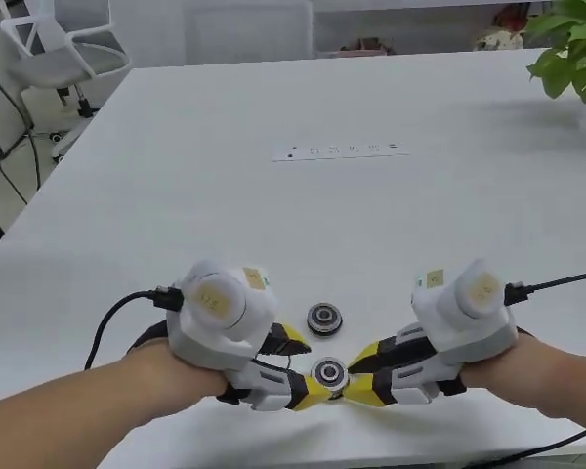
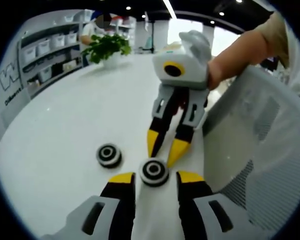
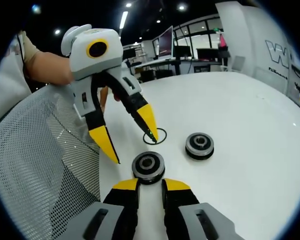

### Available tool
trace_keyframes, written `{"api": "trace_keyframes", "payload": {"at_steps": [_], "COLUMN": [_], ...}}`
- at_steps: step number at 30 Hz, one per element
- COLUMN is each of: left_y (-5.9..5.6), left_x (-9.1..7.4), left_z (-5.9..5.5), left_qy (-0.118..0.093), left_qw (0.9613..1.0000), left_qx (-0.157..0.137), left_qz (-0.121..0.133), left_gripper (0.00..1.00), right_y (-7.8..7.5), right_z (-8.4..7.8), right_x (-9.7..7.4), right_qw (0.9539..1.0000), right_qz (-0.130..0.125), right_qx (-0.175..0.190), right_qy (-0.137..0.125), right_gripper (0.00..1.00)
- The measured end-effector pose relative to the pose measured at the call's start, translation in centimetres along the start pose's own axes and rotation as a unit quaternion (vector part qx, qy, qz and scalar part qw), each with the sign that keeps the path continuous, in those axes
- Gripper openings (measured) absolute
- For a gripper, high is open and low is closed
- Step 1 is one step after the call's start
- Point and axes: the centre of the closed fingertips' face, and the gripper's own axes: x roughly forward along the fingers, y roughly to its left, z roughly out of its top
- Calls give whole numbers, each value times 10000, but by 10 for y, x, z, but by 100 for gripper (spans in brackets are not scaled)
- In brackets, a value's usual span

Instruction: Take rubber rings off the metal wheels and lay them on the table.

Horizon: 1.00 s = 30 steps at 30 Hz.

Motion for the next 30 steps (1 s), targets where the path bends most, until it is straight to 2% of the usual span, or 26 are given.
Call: {"api": "trace_keyframes", "payload": {"at_steps": [11,13,14,15,19,22,28,30], "left_y": [-4,-4,-2,-4,-1,-1,2,0], "left_x": [10,12,12,11,13,14,15,13], "left_z": [-2,-3,-1,-3,-1,0,0,-3], "left_qy": [51,113,66,110,65,73,12,33], "left_qw": [10000,9999,9998,9999,9999,9998,9996,9995], "left_qx": [56,89,179,121,66,137,77,140], "left_qz": [-32,-22,34,10,75,144,275,292], "left_gripper": [25,23,22,22,20,18,14,14], "right_y": [0,0,-1,0,-1,-1,-1,0], "right_z": [0,0,0,0,0,0,0,0], "right_x": [1,1,1,1,1,1,2,2], "right_qw": [10000,10000,10000,10000,9999,9999,9998,9998], "right_qz": [-18,-20,-26,-23,-33,-47,-72,-87], "right_qx": [-71,-75,-65,-61,-74,-112,-157,-171], "right_qy": [-44,-50,-63,-70,-77,-68,-56,-44], "right_gripper": [13,13,12,12,12,12,11,11]}}
